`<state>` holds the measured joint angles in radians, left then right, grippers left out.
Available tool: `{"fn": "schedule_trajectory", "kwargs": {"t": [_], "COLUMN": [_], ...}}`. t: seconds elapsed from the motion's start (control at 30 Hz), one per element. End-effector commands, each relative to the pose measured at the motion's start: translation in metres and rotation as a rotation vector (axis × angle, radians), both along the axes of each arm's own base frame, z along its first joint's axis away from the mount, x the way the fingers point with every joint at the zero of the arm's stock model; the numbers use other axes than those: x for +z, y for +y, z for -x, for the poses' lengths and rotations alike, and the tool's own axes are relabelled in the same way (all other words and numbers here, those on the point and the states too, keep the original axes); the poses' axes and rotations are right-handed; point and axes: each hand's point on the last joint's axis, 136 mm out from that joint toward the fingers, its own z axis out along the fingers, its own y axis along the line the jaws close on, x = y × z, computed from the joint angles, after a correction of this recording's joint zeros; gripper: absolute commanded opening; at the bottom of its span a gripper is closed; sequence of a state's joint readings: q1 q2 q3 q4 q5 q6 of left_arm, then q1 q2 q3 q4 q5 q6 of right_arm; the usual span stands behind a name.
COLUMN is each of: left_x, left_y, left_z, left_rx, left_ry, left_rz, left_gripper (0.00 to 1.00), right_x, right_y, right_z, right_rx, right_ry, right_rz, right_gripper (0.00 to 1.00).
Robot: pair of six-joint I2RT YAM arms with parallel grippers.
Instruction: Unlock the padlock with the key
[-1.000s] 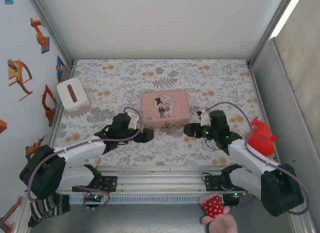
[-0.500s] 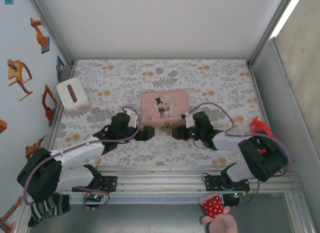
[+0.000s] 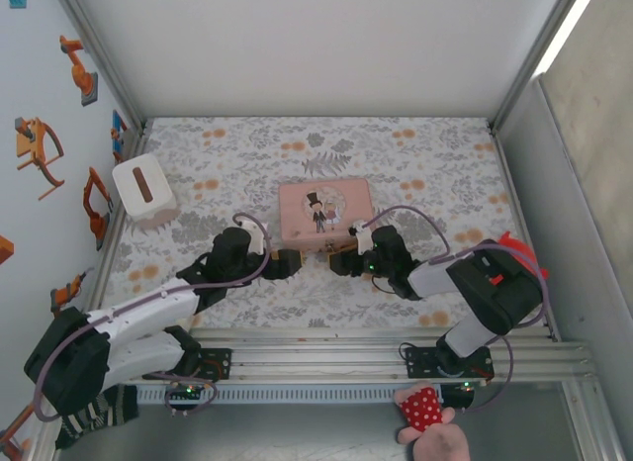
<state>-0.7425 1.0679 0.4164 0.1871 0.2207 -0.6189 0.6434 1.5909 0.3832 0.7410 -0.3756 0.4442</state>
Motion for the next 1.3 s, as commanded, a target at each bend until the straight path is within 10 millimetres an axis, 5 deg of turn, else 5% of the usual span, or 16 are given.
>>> {"fn": "schedule_trajectory", "kwargs": {"t": [0.0,1.27], "left_x": [-0.004,-0.007], "left_y": [0.005,0.007], "left_z": [0.005,0.009], "left_rx": [0.014,0.028], "left_ry": [0.013,0.007], "left_rz": [-0.012,-0.021], "left_gripper": [0.86,0.86], "right_x": [0.010,-0.004], "right_y": [0.002,0.028], "right_z": [-0.009,-0.019], "right_rx": [-0.012,-0.008], "right_ry": [-0.108,-0.168], "right_rz": [-0.010,-0.096], "right_gripper": [0.54,0.33]}}
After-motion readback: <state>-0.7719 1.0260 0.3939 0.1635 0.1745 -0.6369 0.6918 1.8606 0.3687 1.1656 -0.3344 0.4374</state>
